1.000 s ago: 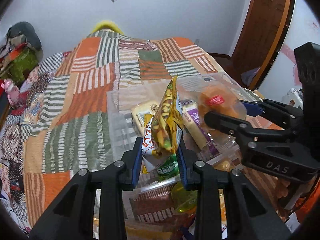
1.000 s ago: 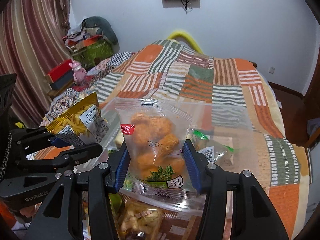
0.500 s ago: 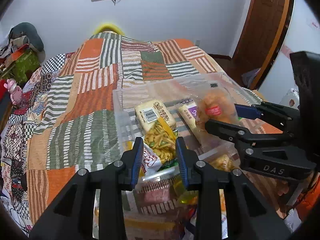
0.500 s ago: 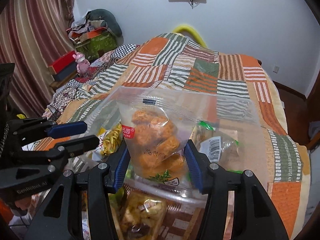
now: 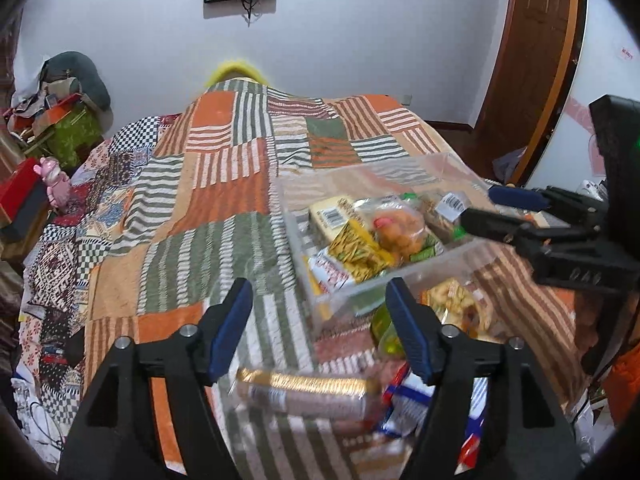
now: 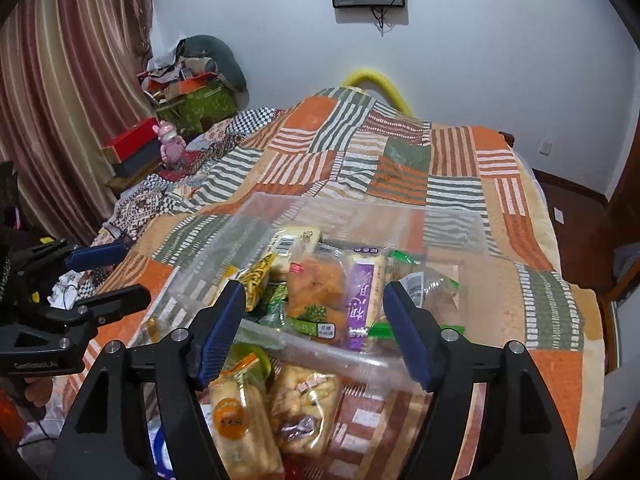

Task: Organize snacks
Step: 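Move the right tool to the stick-biscuit pack while the left approaches the gold-striped biscuit roll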

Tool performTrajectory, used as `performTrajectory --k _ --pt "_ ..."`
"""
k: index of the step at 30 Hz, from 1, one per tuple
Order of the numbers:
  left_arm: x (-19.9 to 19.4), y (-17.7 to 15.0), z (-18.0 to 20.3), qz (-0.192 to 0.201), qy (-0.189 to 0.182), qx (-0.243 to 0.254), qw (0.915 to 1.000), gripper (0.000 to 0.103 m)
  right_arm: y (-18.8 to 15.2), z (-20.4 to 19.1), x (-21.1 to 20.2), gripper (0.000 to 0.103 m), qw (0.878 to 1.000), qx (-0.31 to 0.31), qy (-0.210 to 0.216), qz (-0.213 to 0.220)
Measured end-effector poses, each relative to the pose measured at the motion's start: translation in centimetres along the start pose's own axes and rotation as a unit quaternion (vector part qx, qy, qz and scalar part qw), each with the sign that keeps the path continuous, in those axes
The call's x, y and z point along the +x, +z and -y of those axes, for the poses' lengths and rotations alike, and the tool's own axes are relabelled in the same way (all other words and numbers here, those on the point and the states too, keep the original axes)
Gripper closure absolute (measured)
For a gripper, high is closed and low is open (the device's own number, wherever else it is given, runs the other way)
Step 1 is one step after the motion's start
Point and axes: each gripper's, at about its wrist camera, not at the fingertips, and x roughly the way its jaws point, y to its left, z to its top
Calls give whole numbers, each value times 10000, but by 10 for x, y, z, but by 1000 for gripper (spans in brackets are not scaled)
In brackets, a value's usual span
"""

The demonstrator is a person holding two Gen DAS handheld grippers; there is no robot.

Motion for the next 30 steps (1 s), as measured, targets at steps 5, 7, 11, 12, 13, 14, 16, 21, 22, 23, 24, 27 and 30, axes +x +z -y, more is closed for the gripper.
performTrajectory --k 5,7,11,12,13,14,16,21,22,23,24,27,30 --pt "0 -19 -11 -213 41 -139 9997 21 -9 -8 -11 35 10000 -44 35 40" --pt "4 -27 -16 -312 49 -280 9991 20 -15 -11 -13 35 10000 -90 16 17" --pt "21 -39 -20 -560 154 -479 9972 20 -29 -15 -11 35 9999 -130 34 -98" --pt "25 -42 -19 -615 172 -498 9967 20 -33 -15 -10 35 9998 -142 37 -146" --pt "31 -46 -18 -690 191 -522 9961 20 -36 -16 -9 35 9997 -154 26 -179" --pt "38 -50 -17 -767 236 -550 9953 20 -38 -17 -7 35 9996 -166 11 -212" --pt "50 -56 -13 -869 310 -519 9944 20 -44 -17 -3 35 9994 -142 27 -313" --pt "53 -70 -13 -742 338 -637 9946 19 -57 -19 13 35 9981 -102 106 -606" --pt "51 -72 -15 -731 365 -639 9946 19 -58 -20 16 35 9977 -114 128 -660" --pt "49 -75 -17 -716 380 -623 9948 19 -60 -21 18 35 9973 -137 143 -706" --pt "47 -76 -19 -714 384 -596 9949 18 -62 -23 21 35 9969 -167 153 -752" --pt "42 -83 -24 -762 448 -462 9950 16 -66 -26 25 35 9963 -200 218 -813" --pt "39 -89 -32 -923 555 -500 9929 17 -66 -24 24 35 9964 -145 246 -803"
